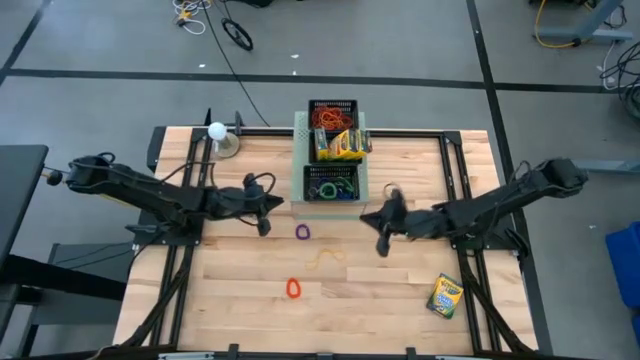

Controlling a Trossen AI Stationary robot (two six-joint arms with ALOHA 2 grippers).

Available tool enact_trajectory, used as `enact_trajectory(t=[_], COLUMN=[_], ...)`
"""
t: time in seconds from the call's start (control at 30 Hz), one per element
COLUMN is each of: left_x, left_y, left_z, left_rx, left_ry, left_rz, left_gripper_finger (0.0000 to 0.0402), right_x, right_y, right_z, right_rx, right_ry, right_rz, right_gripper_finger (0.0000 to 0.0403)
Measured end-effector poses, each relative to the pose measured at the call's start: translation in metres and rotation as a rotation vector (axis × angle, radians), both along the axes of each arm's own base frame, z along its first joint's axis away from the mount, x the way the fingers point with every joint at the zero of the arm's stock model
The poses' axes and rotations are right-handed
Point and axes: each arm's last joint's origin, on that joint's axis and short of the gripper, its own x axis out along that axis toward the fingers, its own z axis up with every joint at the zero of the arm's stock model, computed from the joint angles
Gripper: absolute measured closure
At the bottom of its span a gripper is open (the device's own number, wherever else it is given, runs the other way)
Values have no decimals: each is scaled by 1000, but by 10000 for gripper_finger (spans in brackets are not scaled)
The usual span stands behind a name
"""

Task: Pick & Place Office Desk Supplies
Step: Put the yellow rubber band into the top black bin on the shelf

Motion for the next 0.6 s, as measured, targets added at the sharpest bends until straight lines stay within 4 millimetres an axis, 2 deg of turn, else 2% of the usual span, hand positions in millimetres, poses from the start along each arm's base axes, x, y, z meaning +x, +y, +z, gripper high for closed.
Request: enact_trajectory(t=[0.1,0.3,0.47,0.6], left_x=[3,7,7,7], left_y=[0,-1,-1,-2], left_z=[3,3,3,3], left_rx=[42,85,87,73], left_ry=[-30,-32,-29,-32], left_rz=[-23,-59,-61,-76], left_gripper_finger=[367,367,367,367], right_x=[21,69,102,121], right_y=[15,39,44,44], right_z=[-4,-8,-16,-27], right_rx=[64,52,45,50], right_ry=[109,359,547,619], right_rz=[35,99,129,131], right_gripper_finger=[342,267,213,189])
